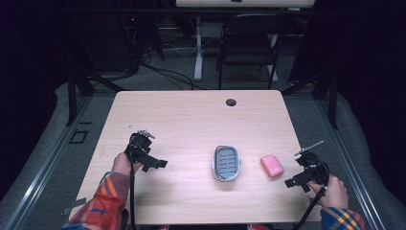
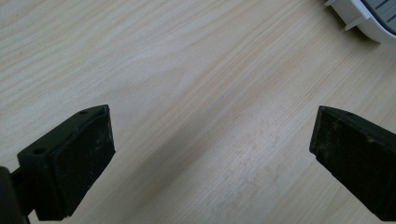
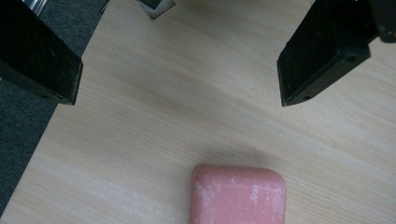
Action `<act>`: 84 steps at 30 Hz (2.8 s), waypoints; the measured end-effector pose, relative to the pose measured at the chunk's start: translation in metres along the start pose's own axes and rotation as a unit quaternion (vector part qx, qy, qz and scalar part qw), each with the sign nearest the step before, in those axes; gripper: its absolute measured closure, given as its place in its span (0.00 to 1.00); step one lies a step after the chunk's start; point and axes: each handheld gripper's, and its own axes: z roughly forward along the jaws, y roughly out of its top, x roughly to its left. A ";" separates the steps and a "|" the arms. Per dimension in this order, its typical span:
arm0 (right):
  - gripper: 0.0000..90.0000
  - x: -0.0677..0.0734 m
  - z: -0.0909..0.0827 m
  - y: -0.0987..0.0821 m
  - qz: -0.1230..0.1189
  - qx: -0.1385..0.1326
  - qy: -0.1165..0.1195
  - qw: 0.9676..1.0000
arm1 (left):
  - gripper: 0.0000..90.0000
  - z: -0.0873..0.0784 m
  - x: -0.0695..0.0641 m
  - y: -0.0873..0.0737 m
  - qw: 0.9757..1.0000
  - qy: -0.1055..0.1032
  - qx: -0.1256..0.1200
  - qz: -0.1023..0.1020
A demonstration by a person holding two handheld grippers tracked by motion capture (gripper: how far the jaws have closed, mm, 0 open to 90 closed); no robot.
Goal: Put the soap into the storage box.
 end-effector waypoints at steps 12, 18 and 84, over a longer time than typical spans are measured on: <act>0.00 0.006 -0.002 0.009 -0.012 -0.003 0.001 1.000 | 0.00 0.001 0.000 0.000 1.000 -0.002 0.000 0.001; 0.00 0.009 -0.004 0.015 -0.018 -0.006 0.000 1.000 | 0.00 0.001 0.000 0.000 1.000 -0.003 0.000 -0.003; 0.40 0.035 0.049 0.090 0.014 0.061 -0.008 0.998 | 0.00 0.003 -0.001 0.001 1.000 0.001 0.010 0.002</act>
